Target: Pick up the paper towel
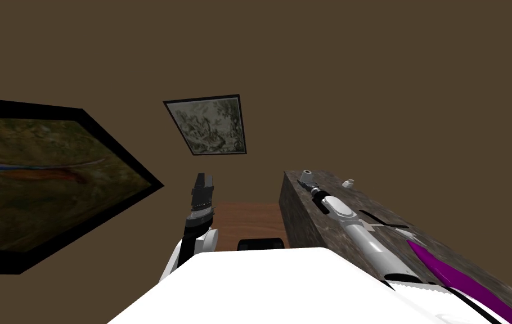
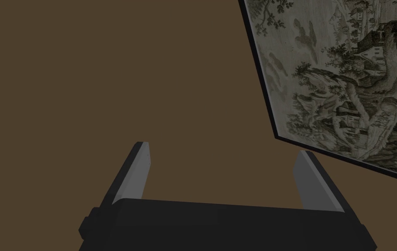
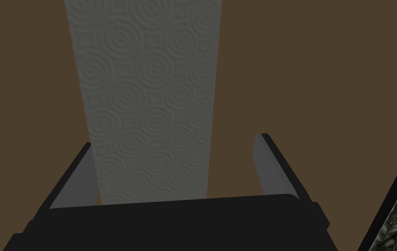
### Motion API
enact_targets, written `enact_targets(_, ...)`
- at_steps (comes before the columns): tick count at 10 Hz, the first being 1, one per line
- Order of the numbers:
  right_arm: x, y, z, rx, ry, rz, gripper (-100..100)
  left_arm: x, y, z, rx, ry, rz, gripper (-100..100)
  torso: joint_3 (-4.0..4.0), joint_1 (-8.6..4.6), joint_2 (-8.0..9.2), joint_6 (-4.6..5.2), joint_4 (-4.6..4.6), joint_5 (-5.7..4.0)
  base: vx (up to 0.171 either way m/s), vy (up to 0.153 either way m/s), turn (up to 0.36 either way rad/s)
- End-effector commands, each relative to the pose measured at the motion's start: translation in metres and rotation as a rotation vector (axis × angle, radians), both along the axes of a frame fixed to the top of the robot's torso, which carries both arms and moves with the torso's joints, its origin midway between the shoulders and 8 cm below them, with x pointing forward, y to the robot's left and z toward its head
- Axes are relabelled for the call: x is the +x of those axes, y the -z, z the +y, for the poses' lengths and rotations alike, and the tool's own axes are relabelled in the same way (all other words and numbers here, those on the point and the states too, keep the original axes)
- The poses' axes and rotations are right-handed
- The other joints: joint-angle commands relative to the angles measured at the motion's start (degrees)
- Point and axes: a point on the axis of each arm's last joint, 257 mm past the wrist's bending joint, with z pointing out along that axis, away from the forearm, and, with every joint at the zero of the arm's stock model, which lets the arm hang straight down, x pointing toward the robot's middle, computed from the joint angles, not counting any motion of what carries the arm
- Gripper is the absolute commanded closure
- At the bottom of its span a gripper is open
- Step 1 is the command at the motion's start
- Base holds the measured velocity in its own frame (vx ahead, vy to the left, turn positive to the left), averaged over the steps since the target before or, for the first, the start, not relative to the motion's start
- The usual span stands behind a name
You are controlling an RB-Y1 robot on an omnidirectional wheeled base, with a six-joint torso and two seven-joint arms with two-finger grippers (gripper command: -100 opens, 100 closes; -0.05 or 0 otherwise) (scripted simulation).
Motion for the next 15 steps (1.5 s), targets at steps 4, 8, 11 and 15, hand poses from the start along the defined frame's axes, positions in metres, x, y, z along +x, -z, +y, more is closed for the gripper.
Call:
enact_targets(4, 0.003, 0.014, -0.008, -0.007, -0.025, 0.042, -100, 0.000, 0.000, 0.000, 0.000, 0.000, 0.000, 0, 0.00, -0.04, -0.01, 0.00, 0.00, 0.00, 0.011, 0.039, -0.023)
enact_targets(8, 0.006, 0.019, -0.015, -0.007, -0.046, 0.060, -100, 0.000, 0.000, 0.000, 0.000, 0.000, 0.000, 0, 0.01, 0.02, 0.01, -0.02, 0.00, -0.01, 0.007, 0.041, -0.018)
enact_targets(11, 0.012, 0.013, -0.016, -0.006, -0.077, 0.055, -100, 0.000, 0.000, 0.000, 0.000, 0.000, 0.000, 0, 0.01, -0.13, 0.02, -0.03, 0.00, -0.03, 0.007, 0.021, -0.019)
enact_targets(15, 0.015, 0.013, -0.026, -0.008, -0.089, 0.055, -100, 0.000, 0.000, 0.000, 0.000, 0.000, 0.000, 0, 0.02, -0.11, 0.03, -0.03, 0.00, -0.02, 0.009, 0.037, -0.019)
